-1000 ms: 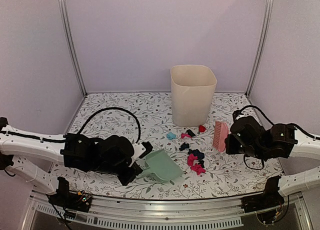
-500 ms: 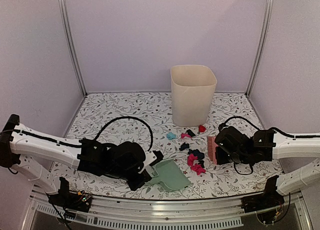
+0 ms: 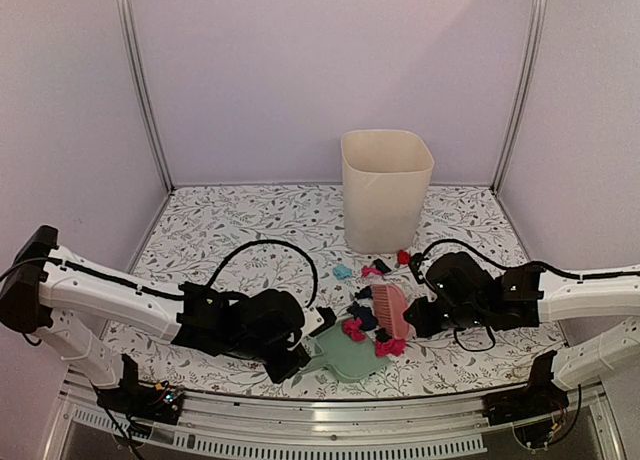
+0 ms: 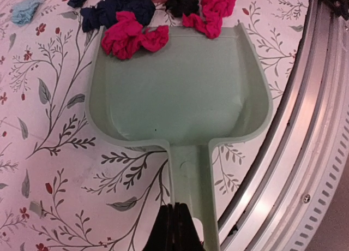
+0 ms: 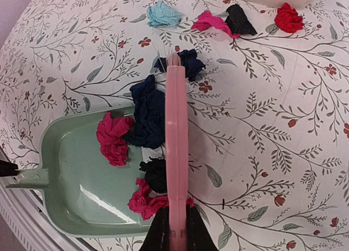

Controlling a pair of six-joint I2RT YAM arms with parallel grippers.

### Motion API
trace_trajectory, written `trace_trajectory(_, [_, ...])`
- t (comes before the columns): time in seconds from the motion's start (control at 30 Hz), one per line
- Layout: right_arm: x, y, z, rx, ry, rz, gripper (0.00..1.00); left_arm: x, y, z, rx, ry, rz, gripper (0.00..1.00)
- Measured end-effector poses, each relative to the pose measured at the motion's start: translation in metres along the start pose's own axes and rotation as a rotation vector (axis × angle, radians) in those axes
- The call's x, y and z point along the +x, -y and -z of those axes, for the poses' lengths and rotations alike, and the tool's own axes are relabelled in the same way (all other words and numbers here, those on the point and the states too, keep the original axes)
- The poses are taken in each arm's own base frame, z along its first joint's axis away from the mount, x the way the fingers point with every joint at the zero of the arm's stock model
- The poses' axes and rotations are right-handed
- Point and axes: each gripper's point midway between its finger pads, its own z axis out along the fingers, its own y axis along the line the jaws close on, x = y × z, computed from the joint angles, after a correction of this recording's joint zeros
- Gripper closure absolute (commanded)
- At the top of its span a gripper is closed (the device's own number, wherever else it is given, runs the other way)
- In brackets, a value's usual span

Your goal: Sweep away the paper scraps from the table

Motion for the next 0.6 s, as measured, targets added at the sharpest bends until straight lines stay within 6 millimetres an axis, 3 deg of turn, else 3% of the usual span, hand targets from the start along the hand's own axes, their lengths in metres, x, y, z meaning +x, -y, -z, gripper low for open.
trace_trajectory(0.27, [0.005, -0.027, 0.001, -0.158, -0.025, 0.041, 1.00, -0.005, 0.000, -0.004, -0.002, 0.011, -0.009, 1.00])
trace_trajectory(0.43, [0.001, -0.042, 0.016, -0.256, -0.008, 0.056, 1.00, -0.005, 0.000, -0.005, -0.002, 0.011, -0.012, 1.00])
trace_trajectory(0.6, [-0.014, -0.030, 0.032, -0.212, 0.070, 0.023, 1.00, -0.007, 0.000, -0.005, 0.000, 0.022, -0.010, 1.00])
